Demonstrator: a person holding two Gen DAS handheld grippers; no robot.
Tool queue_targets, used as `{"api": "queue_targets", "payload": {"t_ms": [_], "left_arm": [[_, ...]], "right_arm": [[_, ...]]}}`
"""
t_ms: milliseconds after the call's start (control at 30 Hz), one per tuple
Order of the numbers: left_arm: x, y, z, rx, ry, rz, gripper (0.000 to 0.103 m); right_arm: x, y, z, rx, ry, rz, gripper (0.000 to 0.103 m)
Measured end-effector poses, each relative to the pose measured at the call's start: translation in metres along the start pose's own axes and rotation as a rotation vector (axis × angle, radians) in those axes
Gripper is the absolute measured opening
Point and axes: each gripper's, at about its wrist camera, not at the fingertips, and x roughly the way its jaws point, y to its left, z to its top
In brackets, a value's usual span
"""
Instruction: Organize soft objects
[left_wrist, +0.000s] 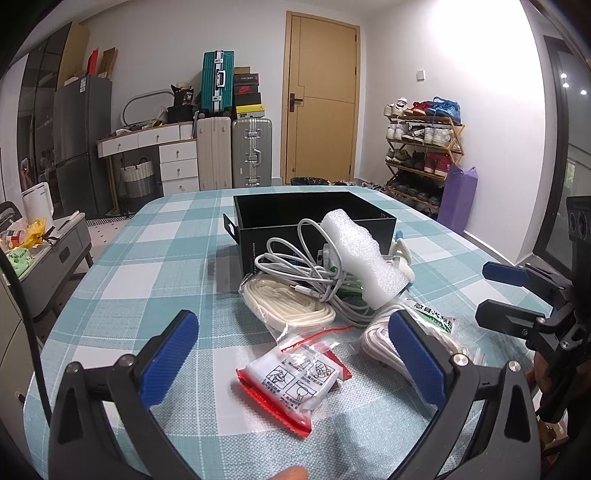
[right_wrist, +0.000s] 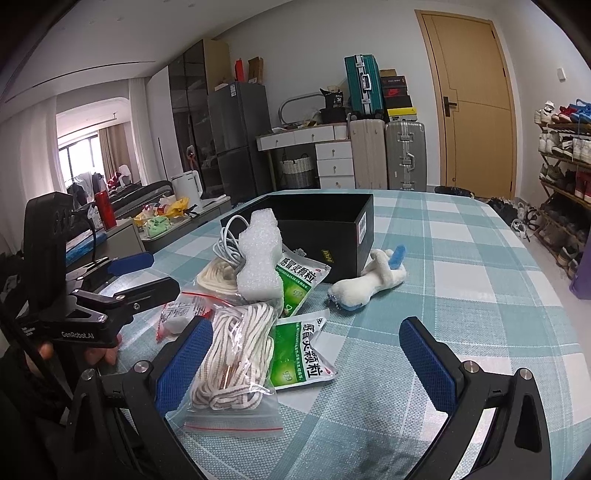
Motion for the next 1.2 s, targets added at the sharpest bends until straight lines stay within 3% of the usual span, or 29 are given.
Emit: {"api": "queue_targets", "payload": {"t_ms": [1200], "left_arm": [[0.0005,-0.0012,0.0016,0.004,-0.011,0.008,0.103]], "right_arm": [[-0.0016,-0.0041,-0.0005,-0.002,-0.023,-0.023,0.103]]}}
